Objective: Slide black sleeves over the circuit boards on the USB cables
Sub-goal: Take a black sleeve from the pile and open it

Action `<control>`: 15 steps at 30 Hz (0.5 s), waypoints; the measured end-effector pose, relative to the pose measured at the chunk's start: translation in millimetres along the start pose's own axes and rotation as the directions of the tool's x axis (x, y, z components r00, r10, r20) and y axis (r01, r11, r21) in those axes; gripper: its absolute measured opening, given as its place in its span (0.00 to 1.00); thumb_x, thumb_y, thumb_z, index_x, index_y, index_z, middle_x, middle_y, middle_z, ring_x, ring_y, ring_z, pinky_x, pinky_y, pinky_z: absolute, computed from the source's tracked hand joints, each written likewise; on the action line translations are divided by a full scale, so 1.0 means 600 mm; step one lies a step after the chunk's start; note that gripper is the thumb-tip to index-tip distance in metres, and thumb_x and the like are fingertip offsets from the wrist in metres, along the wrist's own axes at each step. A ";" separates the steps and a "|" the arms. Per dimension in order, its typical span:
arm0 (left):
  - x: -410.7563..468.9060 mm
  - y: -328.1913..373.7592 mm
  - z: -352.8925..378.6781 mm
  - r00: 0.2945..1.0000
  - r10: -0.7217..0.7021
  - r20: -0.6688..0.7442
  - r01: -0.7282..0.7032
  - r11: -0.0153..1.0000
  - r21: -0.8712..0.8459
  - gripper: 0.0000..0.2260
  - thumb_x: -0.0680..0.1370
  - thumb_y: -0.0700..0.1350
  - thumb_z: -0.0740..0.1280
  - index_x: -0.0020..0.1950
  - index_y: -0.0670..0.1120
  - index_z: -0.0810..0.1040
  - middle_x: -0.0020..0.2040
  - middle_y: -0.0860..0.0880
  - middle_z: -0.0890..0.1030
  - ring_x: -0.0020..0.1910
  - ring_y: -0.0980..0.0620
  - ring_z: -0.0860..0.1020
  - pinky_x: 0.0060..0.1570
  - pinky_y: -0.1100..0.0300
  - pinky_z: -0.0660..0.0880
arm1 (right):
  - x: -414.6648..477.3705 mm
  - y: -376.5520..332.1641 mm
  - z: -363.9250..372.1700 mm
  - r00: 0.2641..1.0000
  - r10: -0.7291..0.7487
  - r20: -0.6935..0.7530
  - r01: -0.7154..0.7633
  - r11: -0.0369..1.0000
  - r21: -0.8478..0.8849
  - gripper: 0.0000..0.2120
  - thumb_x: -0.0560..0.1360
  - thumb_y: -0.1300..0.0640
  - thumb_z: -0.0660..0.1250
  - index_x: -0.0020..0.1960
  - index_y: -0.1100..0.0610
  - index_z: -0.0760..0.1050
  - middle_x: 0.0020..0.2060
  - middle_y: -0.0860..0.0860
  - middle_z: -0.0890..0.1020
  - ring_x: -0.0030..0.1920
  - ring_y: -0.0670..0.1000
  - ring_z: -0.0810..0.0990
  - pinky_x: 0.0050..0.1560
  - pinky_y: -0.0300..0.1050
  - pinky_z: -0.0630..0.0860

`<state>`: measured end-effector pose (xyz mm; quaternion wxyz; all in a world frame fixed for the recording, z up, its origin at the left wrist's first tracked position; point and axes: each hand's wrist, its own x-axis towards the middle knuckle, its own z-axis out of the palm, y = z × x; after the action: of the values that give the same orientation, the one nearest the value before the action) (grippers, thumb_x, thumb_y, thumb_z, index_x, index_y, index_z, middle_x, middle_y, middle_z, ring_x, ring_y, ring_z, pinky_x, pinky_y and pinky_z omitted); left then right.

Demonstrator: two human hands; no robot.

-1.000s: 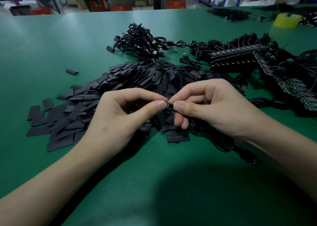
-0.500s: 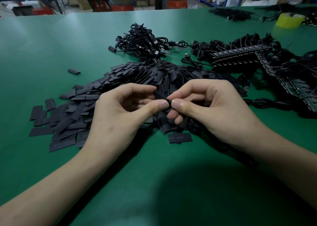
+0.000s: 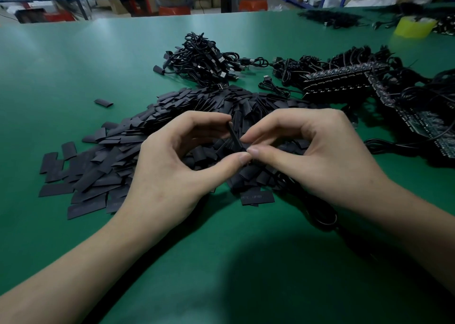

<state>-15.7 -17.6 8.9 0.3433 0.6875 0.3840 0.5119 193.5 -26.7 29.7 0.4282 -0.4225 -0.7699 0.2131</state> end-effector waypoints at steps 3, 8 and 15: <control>0.000 0.000 -0.001 1.000 0.001 0.008 -0.001 1.000 -0.009 0.21 0.69 0.52 0.79 0.60 0.49 0.82 0.53 0.52 0.86 0.55 0.53 0.84 0.58 0.63 0.77 | -0.001 -0.001 -0.003 0.992 -0.124 -0.035 0.119 0.986 -0.117 0.04 0.75 0.59 0.77 0.49 0.54 0.86 0.41 0.43 0.87 0.44 0.39 0.85 0.49 0.34 0.79; 0.001 0.002 -0.004 0.999 0.018 0.026 -0.018 1.000 -0.017 0.21 0.70 0.51 0.79 0.60 0.48 0.81 0.53 0.52 0.86 0.55 0.52 0.84 0.59 0.62 0.77 | -0.003 -0.002 -0.002 0.966 -0.251 -0.058 0.227 0.937 -0.265 0.04 0.75 0.59 0.76 0.49 0.54 0.86 0.38 0.45 0.86 0.39 0.40 0.84 0.45 0.36 0.79; 0.002 0.004 -0.002 0.998 0.055 0.044 -0.057 0.998 0.037 0.21 0.70 0.51 0.78 0.60 0.48 0.81 0.54 0.52 0.85 0.57 0.51 0.83 0.60 0.61 0.77 | -0.007 -0.005 0.002 0.977 -0.208 -0.055 0.192 0.958 -0.213 0.05 0.71 0.63 0.75 0.43 0.54 0.83 0.31 0.46 0.82 0.33 0.47 0.81 0.39 0.35 0.76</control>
<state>-16.2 -17.9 11.9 0.3236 0.7153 0.3669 0.4990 192.2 -31.9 29.0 0.4307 -0.3924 -0.8096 0.0710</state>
